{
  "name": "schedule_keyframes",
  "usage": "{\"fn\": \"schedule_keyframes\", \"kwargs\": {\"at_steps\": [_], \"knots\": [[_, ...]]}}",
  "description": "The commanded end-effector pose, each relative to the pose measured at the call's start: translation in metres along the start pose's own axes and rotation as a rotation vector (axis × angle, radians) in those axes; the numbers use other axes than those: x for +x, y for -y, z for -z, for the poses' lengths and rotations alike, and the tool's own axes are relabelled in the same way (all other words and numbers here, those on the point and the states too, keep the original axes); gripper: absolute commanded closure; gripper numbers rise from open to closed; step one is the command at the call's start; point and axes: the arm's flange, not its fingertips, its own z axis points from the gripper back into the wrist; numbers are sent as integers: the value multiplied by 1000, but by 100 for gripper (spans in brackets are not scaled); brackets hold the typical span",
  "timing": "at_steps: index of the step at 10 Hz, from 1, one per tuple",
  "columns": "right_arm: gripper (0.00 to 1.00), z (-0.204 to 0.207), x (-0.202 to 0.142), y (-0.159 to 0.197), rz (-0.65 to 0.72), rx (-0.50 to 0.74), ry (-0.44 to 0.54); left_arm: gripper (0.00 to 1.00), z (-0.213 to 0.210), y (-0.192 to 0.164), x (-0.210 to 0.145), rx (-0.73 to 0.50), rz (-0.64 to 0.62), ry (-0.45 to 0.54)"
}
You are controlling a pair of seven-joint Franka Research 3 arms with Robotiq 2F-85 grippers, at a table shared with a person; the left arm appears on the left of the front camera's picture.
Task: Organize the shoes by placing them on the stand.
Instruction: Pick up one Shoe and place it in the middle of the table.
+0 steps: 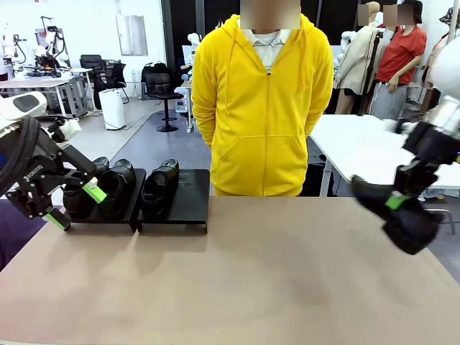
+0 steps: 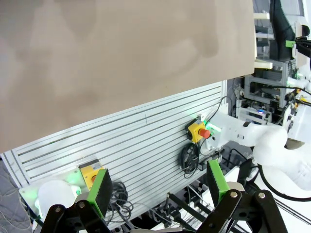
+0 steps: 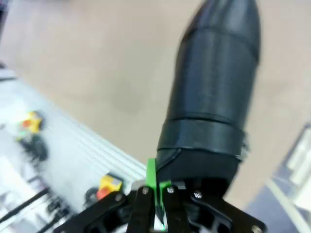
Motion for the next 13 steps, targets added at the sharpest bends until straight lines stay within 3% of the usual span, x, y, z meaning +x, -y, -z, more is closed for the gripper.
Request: {"fn": "schedule_keyframes", "kwargs": {"at_steps": [1,2,4,7,9,11,13], "knots": [[100,28,6,-79,-20,26,1,0,-2,-1,0,-23,16,-4],[100,50,16,-114,-15,42,-24,0,-2,-1,0,-23,16,-4],[100,103,48,-180,186,-20,33,0,-2,-1,0,-23,16,-4],[100,174,74,-249,404,-106,2,0,-2,-1,0,-23,16,-4],[100,206,96,-263,468,-84,56,0,-2,-1,0,-23,16,-4],[100,220,110,-262,472,-29,14,0,-2,-1,0,-23,16,-4],[100,239,113,-255,464,-55,-53,0,-2,-1,0,-23,16,-4]]}}
